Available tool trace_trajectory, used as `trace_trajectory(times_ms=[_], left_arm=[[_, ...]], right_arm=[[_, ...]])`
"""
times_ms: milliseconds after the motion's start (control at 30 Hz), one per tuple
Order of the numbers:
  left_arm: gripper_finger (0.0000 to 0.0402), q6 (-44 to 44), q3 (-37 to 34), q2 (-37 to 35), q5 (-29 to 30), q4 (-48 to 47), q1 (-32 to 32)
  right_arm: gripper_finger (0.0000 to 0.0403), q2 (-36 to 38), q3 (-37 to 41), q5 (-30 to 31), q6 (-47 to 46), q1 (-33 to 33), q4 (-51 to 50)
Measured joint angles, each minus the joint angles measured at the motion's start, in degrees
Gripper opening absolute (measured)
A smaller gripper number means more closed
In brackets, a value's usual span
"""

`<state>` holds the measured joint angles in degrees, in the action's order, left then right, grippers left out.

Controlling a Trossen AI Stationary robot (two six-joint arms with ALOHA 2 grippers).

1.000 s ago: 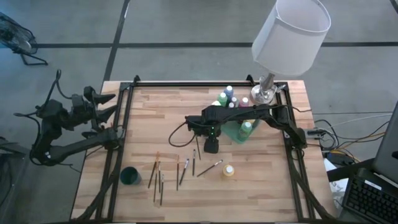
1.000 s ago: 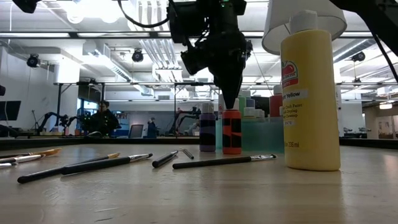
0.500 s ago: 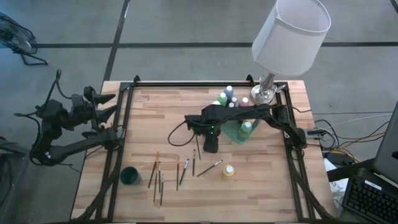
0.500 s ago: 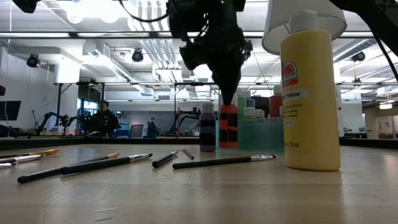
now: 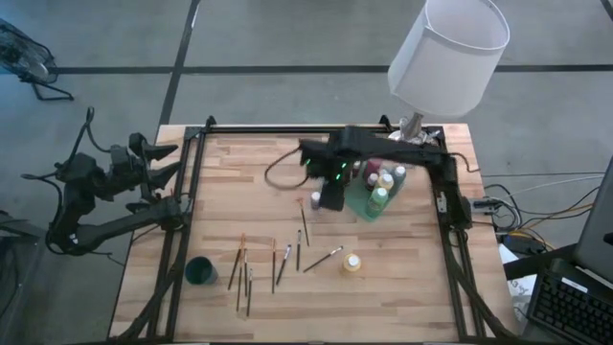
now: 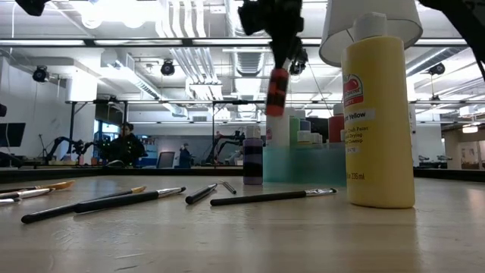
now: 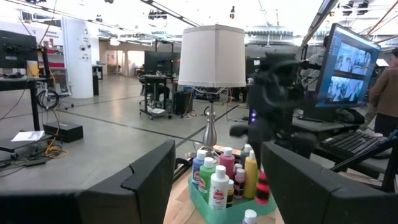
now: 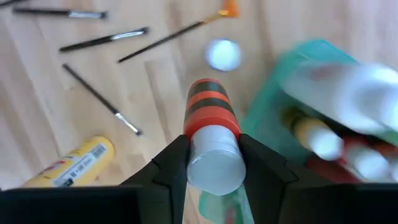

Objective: Pick & Place Paint Supplies
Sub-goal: Put the small orange paint bottle into the green transparent bin

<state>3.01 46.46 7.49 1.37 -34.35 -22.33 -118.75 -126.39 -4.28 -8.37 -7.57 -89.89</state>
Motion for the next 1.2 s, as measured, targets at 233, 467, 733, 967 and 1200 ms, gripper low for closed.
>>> trace_trajectory(times_ms=[233, 467, 733, 967, 1200], left_arm=[[0.0243, 0.0, 0.0, 0.0, 0.0, 0.0, 0.0], [0.0243, 0.0, 0.0, 0.0, 0.0, 0.0, 0.0], [0.0243, 0.0, 0.0, 0.0, 0.0, 0.0, 0.0], [0.0243, 0.0, 0.0, 0.0, 0.0, 0.0, 0.0], [0.0243, 0.0, 0.0, 0.0, 0.0, 0.0, 0.0]], right_arm=[[0.0115, 8.3, 5.9, 4.5, -6.4, -5.4, -0.1], [0.0115, 15.8, 18.7, 4.5, -7.4, -6.9, 0.1], [0.0114, 19.0, 29.9, 4.3, -7.8, -6.8, 9.3], [0.0118, 18.2, 35.2, 4.5, -6.3, -7.6, 12.6], [0.0118, 18.2, 40.6, 4.4, -6.2, -8.6, 18.8]])
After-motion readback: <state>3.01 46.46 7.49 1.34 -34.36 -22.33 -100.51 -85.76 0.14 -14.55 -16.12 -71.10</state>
